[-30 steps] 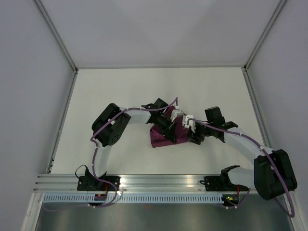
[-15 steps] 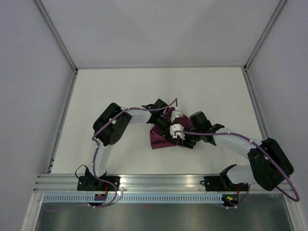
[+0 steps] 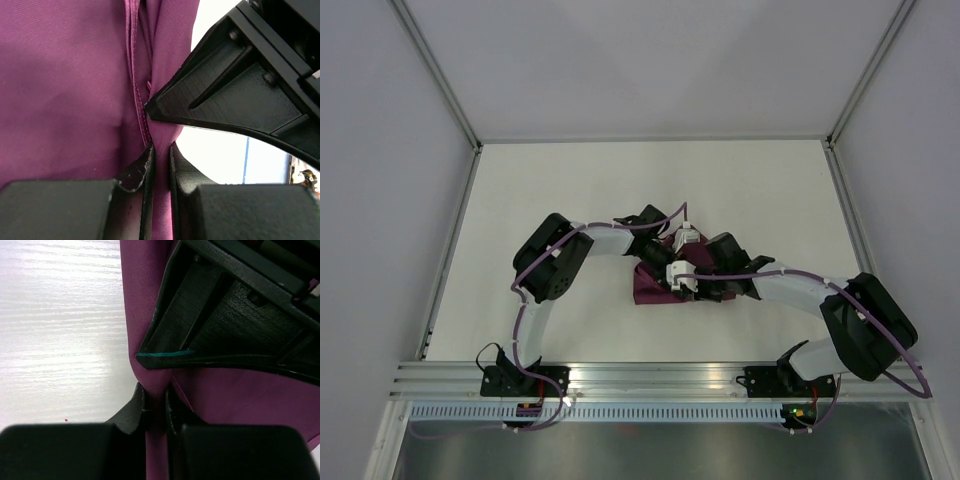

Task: Fold the napkin, place the utensils inside, and roll it up
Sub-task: Roll the napkin with the utensil

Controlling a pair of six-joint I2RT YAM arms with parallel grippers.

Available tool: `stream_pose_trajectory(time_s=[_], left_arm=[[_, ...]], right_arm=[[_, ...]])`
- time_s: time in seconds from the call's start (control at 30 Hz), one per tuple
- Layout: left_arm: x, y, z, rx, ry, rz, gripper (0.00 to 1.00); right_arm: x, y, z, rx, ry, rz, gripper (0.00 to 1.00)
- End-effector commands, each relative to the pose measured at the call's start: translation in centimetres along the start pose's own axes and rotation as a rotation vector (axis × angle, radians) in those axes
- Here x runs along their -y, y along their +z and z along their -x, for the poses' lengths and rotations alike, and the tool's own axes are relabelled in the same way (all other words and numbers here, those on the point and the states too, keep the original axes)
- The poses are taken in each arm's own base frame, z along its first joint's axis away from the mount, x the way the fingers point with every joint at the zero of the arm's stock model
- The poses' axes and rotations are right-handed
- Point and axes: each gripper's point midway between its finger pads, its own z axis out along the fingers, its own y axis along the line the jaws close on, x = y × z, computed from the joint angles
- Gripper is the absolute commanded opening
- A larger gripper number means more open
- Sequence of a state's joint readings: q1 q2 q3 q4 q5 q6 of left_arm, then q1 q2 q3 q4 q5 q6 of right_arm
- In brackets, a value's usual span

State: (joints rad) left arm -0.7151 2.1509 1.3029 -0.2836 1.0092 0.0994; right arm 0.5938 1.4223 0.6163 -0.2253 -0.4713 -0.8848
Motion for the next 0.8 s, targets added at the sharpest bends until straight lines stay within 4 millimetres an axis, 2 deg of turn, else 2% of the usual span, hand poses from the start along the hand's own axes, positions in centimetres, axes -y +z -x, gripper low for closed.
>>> stream_pose_trajectory(time_s=[0.0, 0.07, 0.13, 0.17, 0.2, 0.23, 0.27, 0.3, 0.33, 0.37, 0.4, 0.43, 0.47, 0.5, 0.53, 0.57, 0.6, 0.63, 0.7, 0.73, 0.77], left_arm=[[-2.2, 0.4, -2.0, -0.041, -0.107, 0.085, 0.06], [-2.4, 0.1, -1.3, 0.004, -0.125, 0.111, 0.12], [-2.0, -0.7, 0.0, 0.062, -0.12, 0.126, 0.18], [-2.2, -1.1, 0.6, 0.111, -0.136, 0.129, 0.22], [-2.1, -1.4, 1.1, 0.135, -0.146, 0.123, 0.26], [-1.8, -1.7, 1.5, 0.158, -0.159, 0.113, 0.28], [-1.6, -2.4, 2.7, 0.22, -0.156, 0.108, 0.29], [-1.3, -2.8, 3.4, 0.251, -0.153, 0.098, 0.3], [-0.9, -3.2, 3.6, 0.276, -0.158, 0.098, 0.32], [-0.6, -3.9, 5.1, 0.34, -0.143, 0.094, 0.33], [-0.6, -4.4, 5.7, 0.382, -0.142, 0.107, 0.34], [-0.5, -4.5, 5.0, 0.408, -0.2, 0.105, 0.38], [0.4, -6.0, 7.2, 0.506, -0.119, 0.105, 0.42], [0.3, -6.8, 7.9, 0.561, -0.119, 0.128, 0.42], [0.4, -7.2, 7.4, 0.601, -0.162, 0.125, 0.42], [0.9, -8.3, 8.2, 0.659, -0.142, 0.131, 0.42], [1.2, -9.7, 9.6, 0.751, -0.093, 0.157, 0.42], [1.2, -10.0, 8.9, 0.781, -0.105, 0.175, 0.43], [2.5, -12.2, 10.4, 0.903, -0.012, 0.222, 0.44], [2.0, -12.3, 9.4, 0.913, 0.017, 0.274, 0.45], [2.2, -12.7, 9.3, 0.933, 0.055, 0.313, 0.46]], right_arm=[[0.0, 0.4, -0.8, -0.04, 0.016, 0.014, 0.08], [-0.4, 0.6, -1.2, -0.052, 0.029, 0.037, 0.01], [-0.2, 0.6, -1.2, -0.041, 0.037, 0.058, 0.0], [-0.8, 0.7, -1.7, -0.058, 0.062, 0.096, 0.0], [-1.0, 0.8, -1.5, -0.038, 0.072, 0.127, 0.0], [-0.1, 0.5, -1.4, -0.03, 0.075, 0.127, 0.0], [-0.9, 0.6, -2.1, -0.048, 0.108, 0.178, 0.01], [0.0, 0.3, -1.7, -0.023, 0.122, 0.185, 0.0], [-0.2, 0.7, -2.2, -0.025, 0.128, 0.224, 0.0], [-0.8, 0.4, -2.6, -0.037, 0.161, 0.267, 0.01], [0.1, 0.2, -2.2, -0.015, 0.175, 0.273, 0.0], [-0.8, 0.3, -3.1, -0.034, 0.197, 0.331, 0.0], [-0.1, 0.3, -2.8, -0.028, 0.197, 0.339, 0.0], [-0.2, 0.7, -3.4, -0.025, 0.227, 0.374, 0.0], [-0.9, 0.4, -3.7, -0.033, 0.243, 0.419, 0.0], [-0.9, 0.3, -3.8, -0.03, 0.256, 0.447, 0.0], [0.3, 0.1, -3.5, -0.018, 0.258, 0.445, 0.01], [-0.5, 0.2, -4.1, -0.038, 0.305, 0.498, 0.0], [0.6, 0.3, -4.1, -0.036, 0.311, 0.506, 0.01], [0.2, 0.4, -4.5, -0.046, 0.344, 0.54, 0.0], [0.4, 0.4, -4.7, -0.054, 0.361, 0.541, 0.0]])
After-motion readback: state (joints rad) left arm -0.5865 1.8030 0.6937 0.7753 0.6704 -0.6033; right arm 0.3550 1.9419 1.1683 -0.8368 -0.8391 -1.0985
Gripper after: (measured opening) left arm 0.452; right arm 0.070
